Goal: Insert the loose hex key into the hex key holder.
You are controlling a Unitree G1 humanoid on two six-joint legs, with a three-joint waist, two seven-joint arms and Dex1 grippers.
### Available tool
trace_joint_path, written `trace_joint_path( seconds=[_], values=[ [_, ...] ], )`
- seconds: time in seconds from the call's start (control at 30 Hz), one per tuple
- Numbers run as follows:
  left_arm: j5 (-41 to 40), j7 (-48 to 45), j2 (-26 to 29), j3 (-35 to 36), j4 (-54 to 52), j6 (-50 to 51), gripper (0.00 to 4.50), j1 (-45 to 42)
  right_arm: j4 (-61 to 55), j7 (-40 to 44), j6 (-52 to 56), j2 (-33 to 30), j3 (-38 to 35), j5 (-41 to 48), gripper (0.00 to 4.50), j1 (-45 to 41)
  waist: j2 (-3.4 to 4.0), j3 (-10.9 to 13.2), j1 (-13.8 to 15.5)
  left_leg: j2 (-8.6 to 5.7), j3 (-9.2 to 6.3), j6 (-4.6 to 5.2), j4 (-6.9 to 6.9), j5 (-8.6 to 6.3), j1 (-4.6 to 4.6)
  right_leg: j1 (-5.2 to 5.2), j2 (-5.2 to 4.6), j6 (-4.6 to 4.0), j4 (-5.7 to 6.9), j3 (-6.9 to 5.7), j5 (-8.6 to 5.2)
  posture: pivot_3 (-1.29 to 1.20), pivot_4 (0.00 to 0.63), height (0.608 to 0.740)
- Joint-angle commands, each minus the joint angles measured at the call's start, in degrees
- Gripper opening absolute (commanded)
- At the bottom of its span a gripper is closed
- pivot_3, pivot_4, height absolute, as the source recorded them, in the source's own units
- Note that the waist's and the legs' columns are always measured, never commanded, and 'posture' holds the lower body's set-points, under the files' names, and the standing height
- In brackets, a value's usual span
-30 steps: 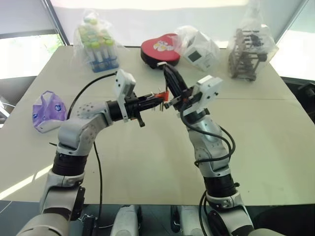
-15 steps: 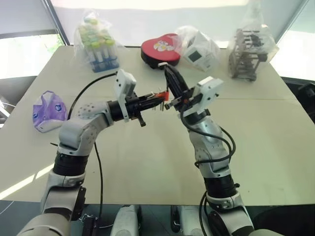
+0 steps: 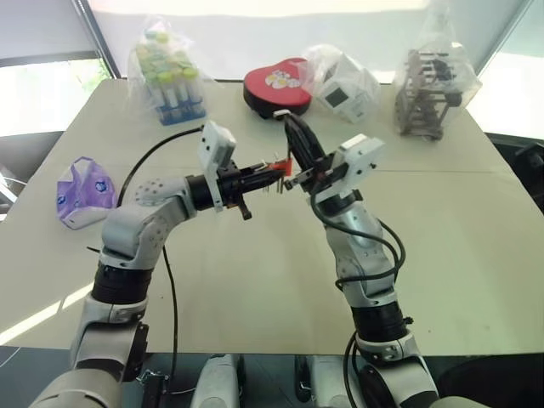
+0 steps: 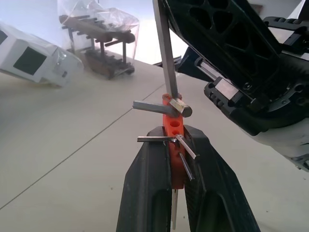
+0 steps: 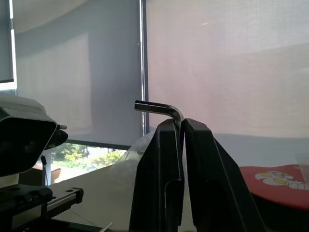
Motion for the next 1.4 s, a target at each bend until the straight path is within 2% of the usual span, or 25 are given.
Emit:
trace_joint_path(
  seconds=[0.03, 0.57, 0.67, 0.8, 0.93, 1.1, 1.4],
  values=[
    [-1.3, -0.6, 0.0, 1.0, -2.7, -0.5, 0.00, -1.1, -0.9, -0.3, -1.2, 0.2, -0.3, 0.0, 0.04, -0.6, 0.00, 0.0, 0.0, 0.00, 0.00, 0.00, 0.00, 0.00, 0.00, 0.00, 0.00, 0.00, 0.00, 0.00, 0.00, 0.00, 0.150, 0.740],
    [-1.3, 0.8, -1.1, 2.6, -1.3, -1.0, 0.00, -2.3, -2.4, -0.8, 0.6, -0.7, -0.6, 0.3, 0.04, 1.0, 0.00, 0.0, 0.0, 0.00, 0.00, 0.00, 0.00, 0.00, 0.00, 0.00, 0.00, 0.00, 0.00, 0.00, 0.00, 0.00, 0.150, 0.740],
    [-1.1, 0.8, -1.3, 2.5, -1.3, -1.1, 0.00, -2.2, -2.8, -1.1, 1.0, -1.1, -1.1, 0.3, 1.02, 1.6, 0.00, 0.0, 0.1, 0.00, 0.00, 0.00, 0.00, 0.00, 0.00, 0.00, 0.00, 0.00, 0.00, 0.00, 0.00, 0.00, 0.150, 0.740],
    [-0.9, 1.0, -1.9, 2.3, -0.9, -1.3, 0.00, -2.2, -4.7, -0.8, 1.8, -2.7, -2.0, 0.8, 3.11, 3.5, 0.00, 0.0, 0.1, 0.00, 0.00, 0.00, 0.01, 0.00, -0.01, 0.00, 0.00, 0.00, 0.00, 0.00, 0.00, 0.00, 0.150, 0.740],
    [-0.5, 1.2, -2.6, 2.0, -0.4, -1.6, 0.00, -2.1, -9.9, -0.2, 5.1, -5.8, -4.4, 3.3, 3.11, 6.4, 0.00, 0.0, 0.1, 0.00, 0.00, 0.00, 0.01, 0.00, -0.01, 0.00, 0.00, 0.00, 0.00, 0.00, 0.00, 0.00, 0.150, 0.740],
    [-0.4, 1.5, -3.8, 1.4, -0.8, -1.7, 0.00, -1.2, -17.9, 2.1, 10.7, -13.7, -10.7, 8.4, 3.11, 13.4, -0.01, 0.0, 0.3, -0.02, -0.02, 0.01, 0.03, 0.00, -0.04, 0.02, -0.01, 0.00, -0.03, 0.00, 0.00, 0.00, 0.150, 0.740],
    [-0.3, 0.8, -5.7, -0.6, -0.8, -2.3, 0.00, 0.3, -17.0, 3.2, 11.9, -20.9, -18.9, 10.3, 3.11, 17.3, 0.01, 0.0, 0.1, 0.00, -0.02, 0.01, 0.03, -0.01, 0.02, 0.02, 0.05, 0.00, 0.00, 0.00, 0.00, 0.00, 0.150, 0.740]
  ],
)
